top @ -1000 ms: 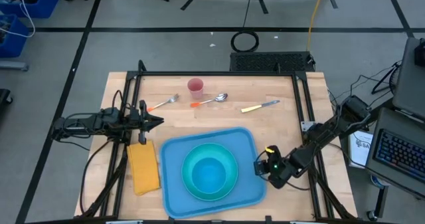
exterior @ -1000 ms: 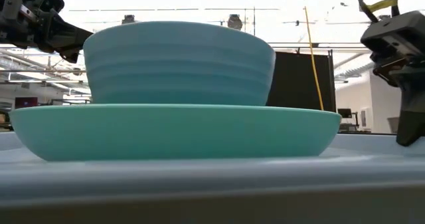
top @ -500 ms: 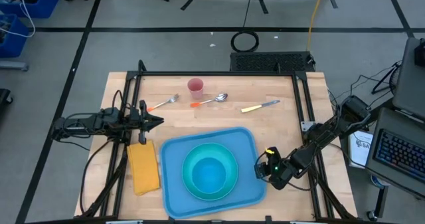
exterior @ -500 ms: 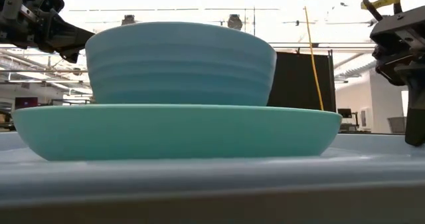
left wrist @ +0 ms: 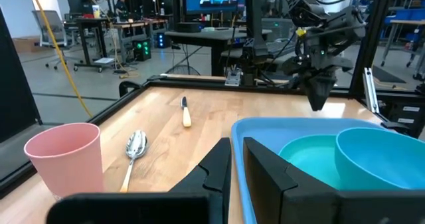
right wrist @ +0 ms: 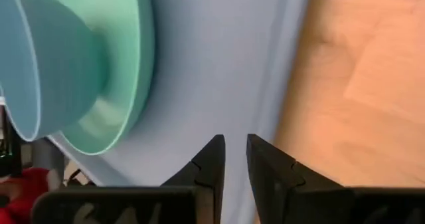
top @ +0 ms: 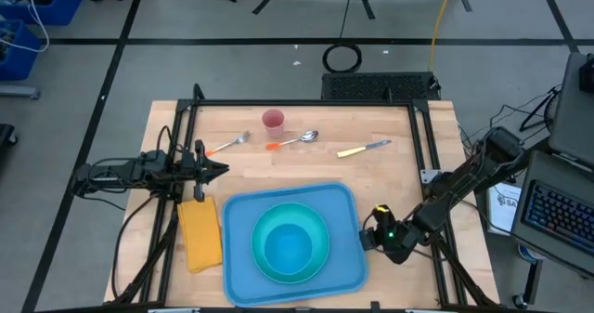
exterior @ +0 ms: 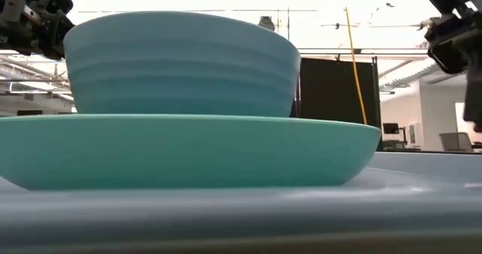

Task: Set up tray
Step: Adjust the serving tray on the table

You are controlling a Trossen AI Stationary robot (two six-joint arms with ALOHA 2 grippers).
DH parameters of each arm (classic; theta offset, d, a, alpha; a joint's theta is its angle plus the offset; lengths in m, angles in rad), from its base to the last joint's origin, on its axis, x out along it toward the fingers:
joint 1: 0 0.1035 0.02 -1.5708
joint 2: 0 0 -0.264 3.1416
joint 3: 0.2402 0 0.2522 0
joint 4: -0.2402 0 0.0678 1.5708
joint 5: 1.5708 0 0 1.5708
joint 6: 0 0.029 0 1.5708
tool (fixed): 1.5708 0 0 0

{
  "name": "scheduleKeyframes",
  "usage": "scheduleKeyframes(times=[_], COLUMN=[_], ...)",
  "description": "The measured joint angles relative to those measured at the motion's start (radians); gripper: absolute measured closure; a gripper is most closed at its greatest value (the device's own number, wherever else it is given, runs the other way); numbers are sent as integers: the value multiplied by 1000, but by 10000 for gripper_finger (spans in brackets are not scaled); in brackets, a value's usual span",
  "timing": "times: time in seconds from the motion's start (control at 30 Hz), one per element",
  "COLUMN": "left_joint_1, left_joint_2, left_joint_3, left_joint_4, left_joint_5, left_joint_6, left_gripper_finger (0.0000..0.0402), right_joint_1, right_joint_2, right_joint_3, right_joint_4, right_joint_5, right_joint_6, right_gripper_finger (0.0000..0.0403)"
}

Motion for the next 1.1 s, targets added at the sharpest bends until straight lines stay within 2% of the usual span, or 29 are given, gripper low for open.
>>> scheduleKeyframes(times=[0.17,0.3,0.53,0.7,0.8,1.1], left_joint_1=[0,0,0,0,0,0], left_joint_2=[0,0,0,0,0,0], left_joint_3=[0,0,0,0,0,0], left_joint_4=[0,0,23,23,23,18], left_joint_5=[0,0,0,0,0,0], left_joint_6=[0,0,0,0,0,0], left_gripper_finger=[355,355,355,355,355,355], right_joint_1=[-2,-41,-241,-391,-461,-660], right_joint_2=[-12,-40,-38,-29,-29,29], right_joint_3=[0,0,0,0,0,-2], right_joint_4=[-29,-81,-74,32,78,174], right_joint_5=[5,54,46,21,18,-210], right_joint_6=[-30,-175,-617,-1029,-1219,-1482], right_gripper_finger=[351,351,351,351,351,350])
